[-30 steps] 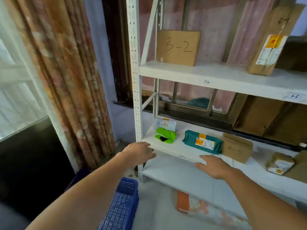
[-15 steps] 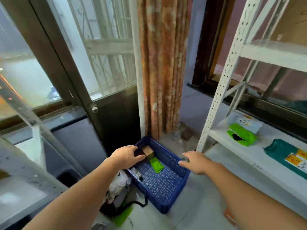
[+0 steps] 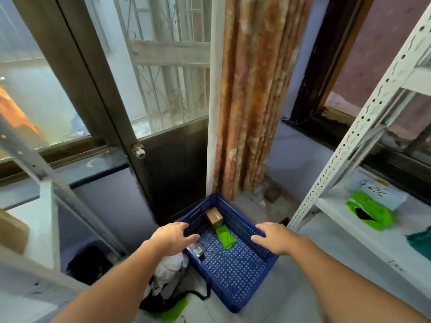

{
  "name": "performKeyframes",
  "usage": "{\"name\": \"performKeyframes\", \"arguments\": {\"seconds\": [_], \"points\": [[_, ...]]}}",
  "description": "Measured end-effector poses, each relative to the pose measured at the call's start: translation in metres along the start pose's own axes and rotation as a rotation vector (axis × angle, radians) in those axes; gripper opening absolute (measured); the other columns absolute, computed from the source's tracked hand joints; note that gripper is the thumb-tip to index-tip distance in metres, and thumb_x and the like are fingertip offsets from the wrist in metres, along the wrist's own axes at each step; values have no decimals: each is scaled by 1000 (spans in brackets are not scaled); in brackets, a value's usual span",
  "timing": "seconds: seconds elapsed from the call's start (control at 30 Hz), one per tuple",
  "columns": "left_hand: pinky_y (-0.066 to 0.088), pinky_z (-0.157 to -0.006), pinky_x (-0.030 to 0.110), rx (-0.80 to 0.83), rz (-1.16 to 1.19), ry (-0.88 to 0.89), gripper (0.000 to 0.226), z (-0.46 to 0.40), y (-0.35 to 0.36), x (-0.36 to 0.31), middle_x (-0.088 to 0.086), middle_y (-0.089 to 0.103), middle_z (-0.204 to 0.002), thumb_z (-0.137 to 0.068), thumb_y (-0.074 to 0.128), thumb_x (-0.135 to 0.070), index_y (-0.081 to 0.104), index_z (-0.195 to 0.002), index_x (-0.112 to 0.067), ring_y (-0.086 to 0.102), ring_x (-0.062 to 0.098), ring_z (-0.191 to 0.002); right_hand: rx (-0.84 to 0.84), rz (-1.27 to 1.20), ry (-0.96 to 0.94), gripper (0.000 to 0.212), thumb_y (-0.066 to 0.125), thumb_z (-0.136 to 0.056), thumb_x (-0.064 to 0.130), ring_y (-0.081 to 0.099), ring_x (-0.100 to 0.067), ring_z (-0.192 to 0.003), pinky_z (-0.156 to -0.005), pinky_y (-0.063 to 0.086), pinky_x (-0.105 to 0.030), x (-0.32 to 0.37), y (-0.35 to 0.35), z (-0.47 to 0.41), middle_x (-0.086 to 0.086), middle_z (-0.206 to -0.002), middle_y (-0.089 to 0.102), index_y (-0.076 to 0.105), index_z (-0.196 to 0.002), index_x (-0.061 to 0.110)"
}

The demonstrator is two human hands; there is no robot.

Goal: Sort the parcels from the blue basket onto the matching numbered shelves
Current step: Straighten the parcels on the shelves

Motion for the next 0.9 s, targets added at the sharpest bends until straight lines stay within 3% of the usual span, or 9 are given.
{"name": "performKeyframes", "arguments": {"seconds": [0.33,0.63,0.9], "points": [[39,-114,38,168,18,-4,93,-92,23,-45,1,41,-159,-87,37,-82,37,-156,-20,44,22,-143,126,-51,45,78,40,-93,71,35,-25,-146,-117,33,-44,-53,1,-77,0,-163,30,29,-158,27],[39,-114,41,219,123,-80,95,-180,31,-90,1,43,-158,-83,37,-84,40,-154,-21,45,22,-141,269,-48,-6,75,39,-98,66,31,-29,-148,-117,31,-43,-94,-12,-175,-3,-165,26,24,-159,25],[38,-114,38,289,144,-74,92,-274,60,-88,2,42,-159,-86,37,-82,39,-154,-21,44,23,-142,331,-153,27,72,40,-100,61,32,-26,-147,-115,32,-41,-104,15,-264,-3,-165,26,25,-159,22]]}}
Point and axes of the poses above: each hand's wrist, its own z-axis away from the middle knuckle, its own y-axis out of the palm, x = y × z, the point moved 4 cm from there along -z, towards the middle knuckle
